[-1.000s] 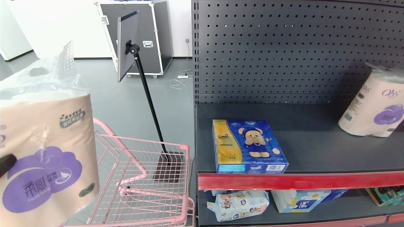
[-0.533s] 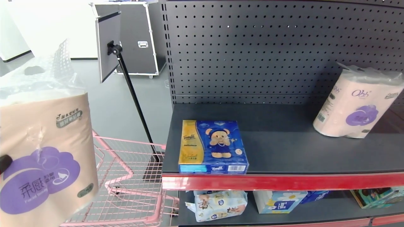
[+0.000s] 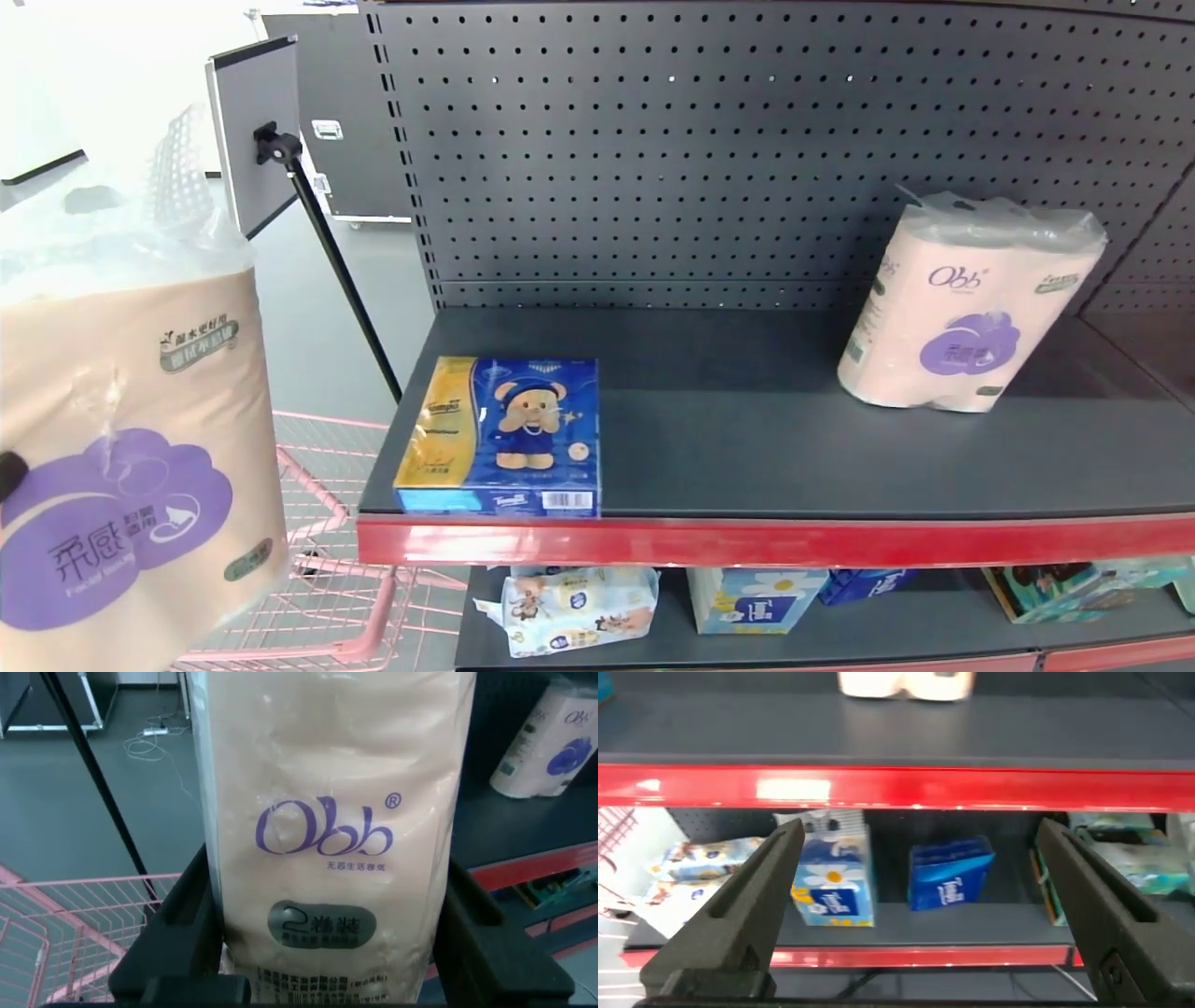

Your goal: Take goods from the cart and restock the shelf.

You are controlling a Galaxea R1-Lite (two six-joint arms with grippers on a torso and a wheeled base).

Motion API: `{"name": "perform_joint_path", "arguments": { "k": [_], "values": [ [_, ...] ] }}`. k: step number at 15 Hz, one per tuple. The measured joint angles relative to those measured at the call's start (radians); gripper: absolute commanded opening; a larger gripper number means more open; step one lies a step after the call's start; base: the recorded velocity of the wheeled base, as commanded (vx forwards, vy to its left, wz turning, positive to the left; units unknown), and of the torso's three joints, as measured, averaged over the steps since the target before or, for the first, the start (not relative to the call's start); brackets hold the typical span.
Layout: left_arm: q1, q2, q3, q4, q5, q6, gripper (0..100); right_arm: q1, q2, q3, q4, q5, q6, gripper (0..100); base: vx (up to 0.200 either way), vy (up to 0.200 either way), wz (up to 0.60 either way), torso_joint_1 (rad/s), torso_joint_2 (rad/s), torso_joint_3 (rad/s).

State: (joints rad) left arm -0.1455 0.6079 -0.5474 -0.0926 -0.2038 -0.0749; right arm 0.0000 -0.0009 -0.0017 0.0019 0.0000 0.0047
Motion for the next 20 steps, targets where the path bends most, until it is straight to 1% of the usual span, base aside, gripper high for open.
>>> {"name": "perform_joint_path", "arguments": {
  "k": [6, 11, 20],
  "values": [
    [0.000, 0.000, -0.006, -0.008, -0.004, 0.000, 0, 0.000, 0.000, 0.000, -0.001, 0.000, 0.000, 100, 0.000, -0.200, 0.00, 0.002, 0.00, -0.002],
    [-0.002, 0.003, -0.030, -0.009, -0.008, 0.000, 0, 0.000, 0.000, 0.000, 0.000, 0.000, 0.000, 100, 0.000, -0.200, 0.00, 0.001, 0.00, 0.001],
    [-0.002, 0.006, -0.028, -0.009, -0.008, 0.001, 0, 0.000, 0.000, 0.000, 0.000, 0.004, 0.000, 100, 0.000, -0.200, 0.00, 0.005, 0.00, 0.000]
  ]
}}
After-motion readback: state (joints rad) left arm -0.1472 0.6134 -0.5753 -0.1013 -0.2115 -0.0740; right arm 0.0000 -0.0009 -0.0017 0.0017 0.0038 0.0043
